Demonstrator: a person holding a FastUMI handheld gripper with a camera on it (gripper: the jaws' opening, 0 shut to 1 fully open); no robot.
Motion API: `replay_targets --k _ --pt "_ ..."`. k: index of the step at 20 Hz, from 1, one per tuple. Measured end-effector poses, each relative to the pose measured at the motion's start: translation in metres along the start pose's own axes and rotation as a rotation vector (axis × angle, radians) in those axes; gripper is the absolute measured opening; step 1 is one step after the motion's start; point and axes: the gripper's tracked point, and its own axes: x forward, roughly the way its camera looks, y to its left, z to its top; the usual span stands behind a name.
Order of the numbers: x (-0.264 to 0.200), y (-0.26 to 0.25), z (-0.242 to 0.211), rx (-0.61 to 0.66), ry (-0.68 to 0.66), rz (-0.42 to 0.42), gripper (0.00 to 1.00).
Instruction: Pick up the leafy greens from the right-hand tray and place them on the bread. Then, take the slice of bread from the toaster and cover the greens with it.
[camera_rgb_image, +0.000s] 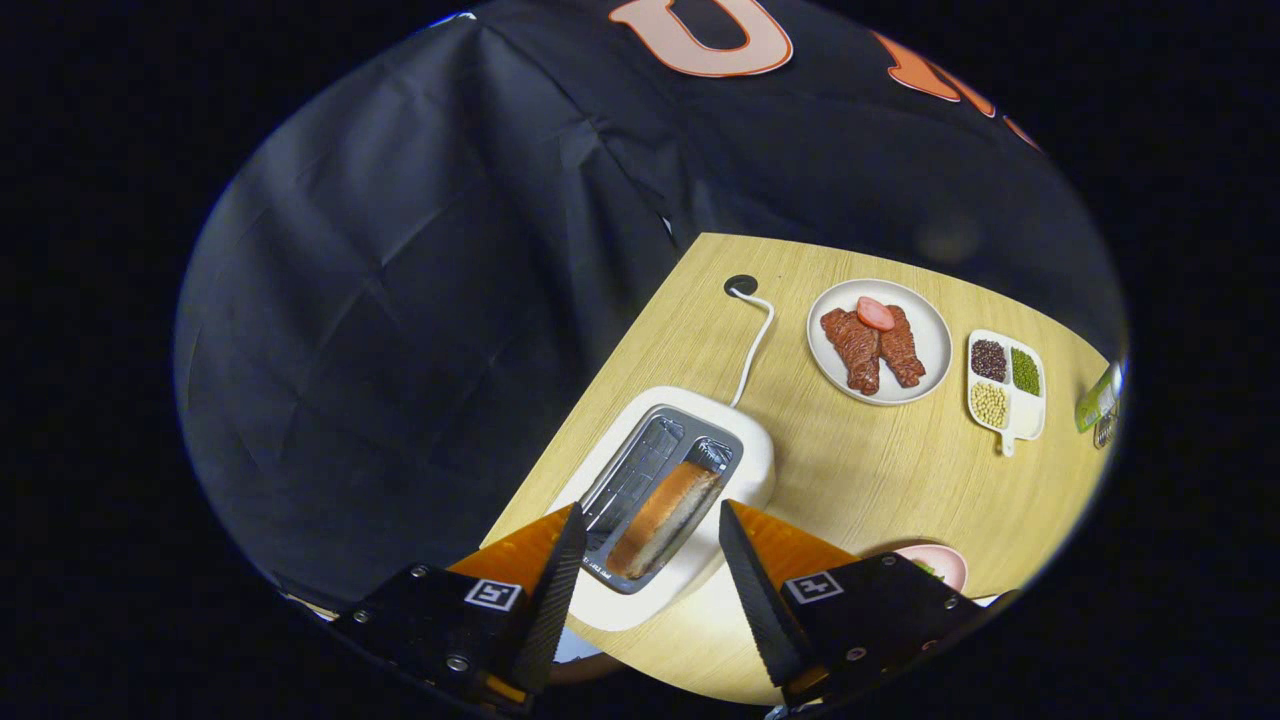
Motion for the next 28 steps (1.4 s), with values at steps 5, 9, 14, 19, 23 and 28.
replay_targets --k 5,9,14,19,23,28 --pt "0.018 -0.004 -0.007 -0.031 0.046 -0.087 0.67" --pt "0.029 -0.007 -0.015 -0.01 0.079 -0.126 0.47" --pt "0.035 -0.008 -0.023 -0.017 0.112 -0.12 0.43" --pt "0.02 -0.01 -0.017 0.029 0.041 -0.096 0.17" --pt "-0.008 -0.012 -0.012 0.053 -0.037 -0.048 0.13" --pt "-0.046 -0.016 -0.006 0.086 -0.151 0.035 0.12"
